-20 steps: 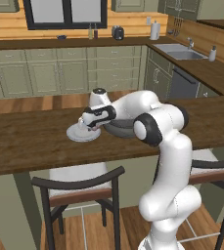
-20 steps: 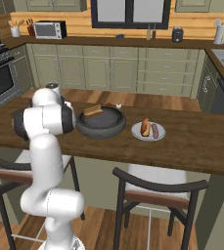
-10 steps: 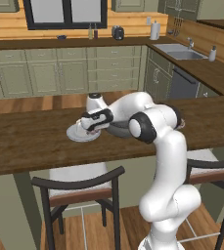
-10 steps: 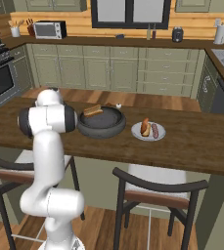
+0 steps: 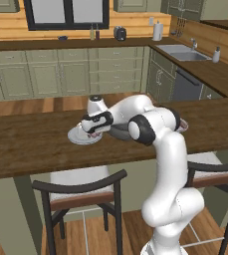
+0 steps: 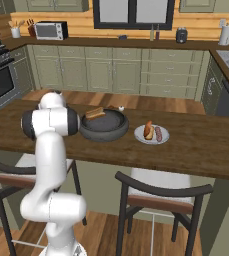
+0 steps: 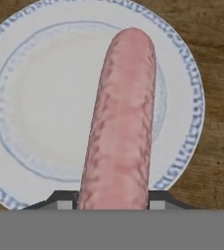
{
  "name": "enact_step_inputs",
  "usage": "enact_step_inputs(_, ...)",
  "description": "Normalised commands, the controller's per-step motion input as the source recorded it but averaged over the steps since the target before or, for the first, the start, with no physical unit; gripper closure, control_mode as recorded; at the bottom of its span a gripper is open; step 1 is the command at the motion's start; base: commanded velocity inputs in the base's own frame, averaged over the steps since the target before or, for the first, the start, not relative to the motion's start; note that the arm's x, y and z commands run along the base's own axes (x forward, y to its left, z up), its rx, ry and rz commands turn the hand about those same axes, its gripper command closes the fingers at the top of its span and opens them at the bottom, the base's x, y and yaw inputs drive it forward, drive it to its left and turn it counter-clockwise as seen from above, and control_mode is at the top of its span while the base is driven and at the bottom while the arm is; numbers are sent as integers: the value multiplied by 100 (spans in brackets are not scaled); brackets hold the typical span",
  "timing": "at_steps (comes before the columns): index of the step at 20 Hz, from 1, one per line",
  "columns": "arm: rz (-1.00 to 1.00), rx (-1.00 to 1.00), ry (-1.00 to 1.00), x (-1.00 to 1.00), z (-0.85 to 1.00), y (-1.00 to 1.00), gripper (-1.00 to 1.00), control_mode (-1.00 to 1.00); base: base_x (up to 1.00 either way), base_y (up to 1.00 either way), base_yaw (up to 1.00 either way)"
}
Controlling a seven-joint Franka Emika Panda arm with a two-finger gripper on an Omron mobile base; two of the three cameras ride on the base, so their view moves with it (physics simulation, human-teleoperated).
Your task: Place one bun and one sausage from the bowl on each plate.
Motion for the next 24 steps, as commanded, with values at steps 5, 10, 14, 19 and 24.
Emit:
enact_step_inputs(5,0,-2,-1,18,-6,0,100,-100,0,0,0)
enact_step_inputs(10,-1,0,-1,0,0,0,100,-100,0,0,0)
enact_step_inputs(14,0,0,0,0,0,0,-100,-100,0,0,0)
enact_step_inputs(19,0,0,0,0,0,0,-100,-100,0,0,0)
enact_step_inputs(24,0,0,-2,-20,22,0,-100,-100,0,0,0)
